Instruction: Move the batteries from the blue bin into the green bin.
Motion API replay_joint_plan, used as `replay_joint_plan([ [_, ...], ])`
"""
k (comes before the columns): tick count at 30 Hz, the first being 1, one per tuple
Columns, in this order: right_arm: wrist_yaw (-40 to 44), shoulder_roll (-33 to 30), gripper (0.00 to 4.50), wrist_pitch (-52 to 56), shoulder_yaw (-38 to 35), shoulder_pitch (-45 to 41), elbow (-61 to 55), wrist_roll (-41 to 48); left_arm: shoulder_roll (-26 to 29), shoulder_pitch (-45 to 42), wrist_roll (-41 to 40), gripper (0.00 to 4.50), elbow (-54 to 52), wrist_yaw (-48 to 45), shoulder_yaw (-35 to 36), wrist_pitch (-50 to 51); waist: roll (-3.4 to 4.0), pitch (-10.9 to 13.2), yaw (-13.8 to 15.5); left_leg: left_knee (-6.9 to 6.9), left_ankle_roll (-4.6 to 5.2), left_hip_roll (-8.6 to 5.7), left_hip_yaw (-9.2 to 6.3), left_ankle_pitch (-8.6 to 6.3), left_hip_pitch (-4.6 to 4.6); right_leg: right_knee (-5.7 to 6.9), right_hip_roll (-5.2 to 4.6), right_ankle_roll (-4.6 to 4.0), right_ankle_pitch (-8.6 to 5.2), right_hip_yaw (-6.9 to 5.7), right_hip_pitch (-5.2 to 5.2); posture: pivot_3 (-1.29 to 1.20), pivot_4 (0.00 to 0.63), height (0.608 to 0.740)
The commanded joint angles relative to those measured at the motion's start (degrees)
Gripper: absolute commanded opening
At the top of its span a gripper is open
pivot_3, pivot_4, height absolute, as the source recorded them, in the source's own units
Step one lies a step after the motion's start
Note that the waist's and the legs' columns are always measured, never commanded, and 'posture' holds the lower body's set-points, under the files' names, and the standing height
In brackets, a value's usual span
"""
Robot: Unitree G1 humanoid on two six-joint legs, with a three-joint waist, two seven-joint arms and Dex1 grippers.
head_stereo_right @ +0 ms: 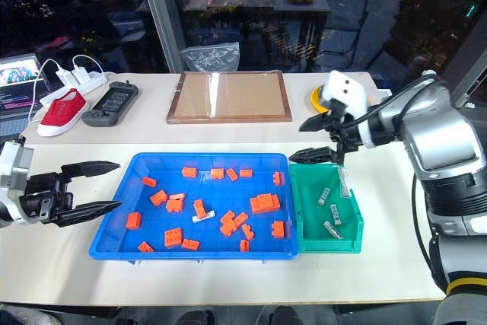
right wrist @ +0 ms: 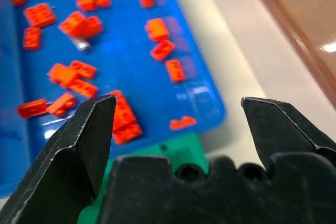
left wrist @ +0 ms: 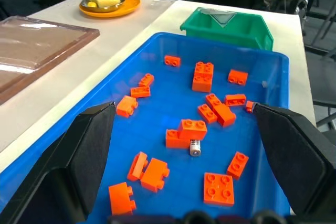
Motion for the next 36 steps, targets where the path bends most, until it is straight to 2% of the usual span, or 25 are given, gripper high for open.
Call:
replay_joint_plan([
  [1,-0.1,1.6,4.44,-1.1,5.7,-0.9,-2.2,-3.5,-0.6,-1.9,-3.7,4.5,-2.3,2.1,2.9,1.2,0.0,0.0,-0.1,0.0,0.0,0.01,0.0,0.0,0.01,0.01,0.02,0.0,0.0,0.0,0.0,0.0,0.15,0.74],
  [6,0.1,3.7,4.44,-3.0,9.7,-0.9,0.4,-6.3,0.4,-1.0,-1.6,4.5,-2.0,1.2,1.8,0.1,0.0,0.0,0.0,0.02,0.0,-0.02,-0.02,0.0,-0.02,0.02,0.01,0.0,0.0,0.0,-0.01,0.0,0.15,0.74],
  [12,-3.4,9.5,4.44,-3.1,14.3,-0.4,-0.9,-10.1,0.3,-0.1,-1.3,4.5,-2.5,0.4,1.4,0.1,0.0,0.0,-0.3,0.02,0.0,0.05,-0.04,0.0,0.02,0.06,0.1,-0.01,0.0,0.0,-0.02,0.0,0.15,0.74],
  [18,-5.5,13.9,4.44,-0.4,15.8,-0.7,-2.4,-11.0,0.5,0.3,-1.2,4.5,-2.9,-0.1,1.2,0.3,0.0,0.0,0.0,0.03,0.0,0.05,-0.06,0.0,-0.01,0.08,0.09,-0.01,0.01,0.0,-0.02,0.0,0.15,0.74],
  [20,-4.9,14.3,4.44,0.2,16.3,-0.2,-4.2,-10.5,0.7,0.5,-1.3,4.5,-3.0,-0.5,1.1,0.6,0.0,0.0,0.0,0.03,0.0,0.03,-0.07,0.0,-0.01,0.07,0.08,-0.01,0.01,0.0,-0.02,0.0,0.15,0.74],
  [23,1.8,9.5,4.44,-2.4,18.2,2.9,-9.7,-8.9,1.6,1.9,-0.8,4.5,-3.8,-2.3,0.3,0.8,-0.01,0.0,0.1,0.03,0.0,0.04,-0.08,0.0,-0.02,0.06,0.08,-0.01,0.01,-0.01,-0.02,0.0,0.15,0.74],
  [25,2.9,8.0,4.44,-3.8,18.5,4.5,-11.1,-9.0,2.0,2.6,-0.5,4.5,-4.0,-3.0,0.0,0.6,-0.02,0.0,0.2,0.04,-0.01,0.03,-0.09,-0.01,-0.02,0.04,0.07,-0.01,0.01,-0.03,0.02,0.0,0.15,0.74],
  [36,-1.1,12.6,4.44,-2.4,19.0,6.0,-8.3,-11.2,2.6,2.3,0.2,4.5,-3.1,-3.9,-0.5,0.2,-0.02,0.0,-0.4,0.04,-0.01,0.24,-0.07,-0.01,0.08,0.11,0.31,-0.03,0.02,-0.01,0.0,0.0,0.15,0.74],
])
